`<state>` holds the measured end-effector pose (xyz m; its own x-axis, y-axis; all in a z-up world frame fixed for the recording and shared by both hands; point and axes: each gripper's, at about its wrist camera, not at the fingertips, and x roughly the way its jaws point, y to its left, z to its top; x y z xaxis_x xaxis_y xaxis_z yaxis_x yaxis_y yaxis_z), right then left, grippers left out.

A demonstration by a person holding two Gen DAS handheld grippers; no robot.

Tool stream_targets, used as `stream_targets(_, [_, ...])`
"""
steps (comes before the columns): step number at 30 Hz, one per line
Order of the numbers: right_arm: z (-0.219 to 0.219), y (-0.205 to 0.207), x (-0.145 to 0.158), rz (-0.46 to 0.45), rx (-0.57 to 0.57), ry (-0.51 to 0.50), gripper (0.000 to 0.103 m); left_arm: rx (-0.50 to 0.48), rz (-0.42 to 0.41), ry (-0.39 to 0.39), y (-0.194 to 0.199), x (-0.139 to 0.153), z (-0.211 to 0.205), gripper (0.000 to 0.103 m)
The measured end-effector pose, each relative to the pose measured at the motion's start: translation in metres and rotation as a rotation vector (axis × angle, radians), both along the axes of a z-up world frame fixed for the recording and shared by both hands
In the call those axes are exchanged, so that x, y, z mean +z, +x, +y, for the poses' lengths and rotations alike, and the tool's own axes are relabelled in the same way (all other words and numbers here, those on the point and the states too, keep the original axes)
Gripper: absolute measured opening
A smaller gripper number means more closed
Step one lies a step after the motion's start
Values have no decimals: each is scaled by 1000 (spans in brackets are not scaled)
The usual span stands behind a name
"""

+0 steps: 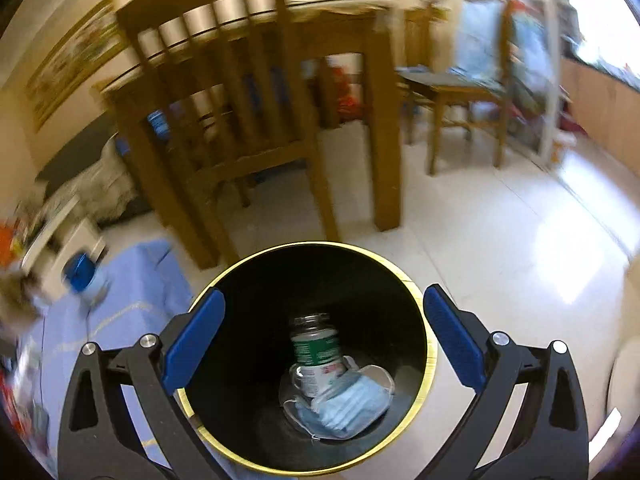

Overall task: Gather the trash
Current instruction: 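Move the right tool back to the table and grasp the white tissue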

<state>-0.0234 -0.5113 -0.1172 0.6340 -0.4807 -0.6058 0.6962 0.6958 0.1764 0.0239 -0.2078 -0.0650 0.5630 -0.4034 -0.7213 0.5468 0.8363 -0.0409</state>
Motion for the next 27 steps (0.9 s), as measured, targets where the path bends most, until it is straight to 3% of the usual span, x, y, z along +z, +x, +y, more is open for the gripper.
stream_targets(3, [37, 13, 10, -50, 210, -55, 98, 135, 9, -2, 7, 1, 72, 96])
stream_targets(10, [212, 31, 13, -38, 975, -57, 98, 486, -40, 92, 28, -4, 217, 96])
stream_targets(15, [329, 40, 6, 41, 1275, -18, 96, 585, -7, 81, 34, -14, 276, 96])
stream_targets(19, [382, 55, 8, 107, 1348, -62, 82, 584, 33, 30, 36, -19, 292, 96])
stream_targets(22, [399, 66, -8, 231, 1366, -71, 58, 567, 34, 12, 32, -20, 298, 96])
stream_targets(25, [399, 66, -31, 312, 1371, -42, 53, 559, 37, 10, 33, -28, 300, 96])
stream_targets(27, [397, 64, -37, 321, 1344, -84, 27, 565, 53, 1, 35, -34, 304, 96])
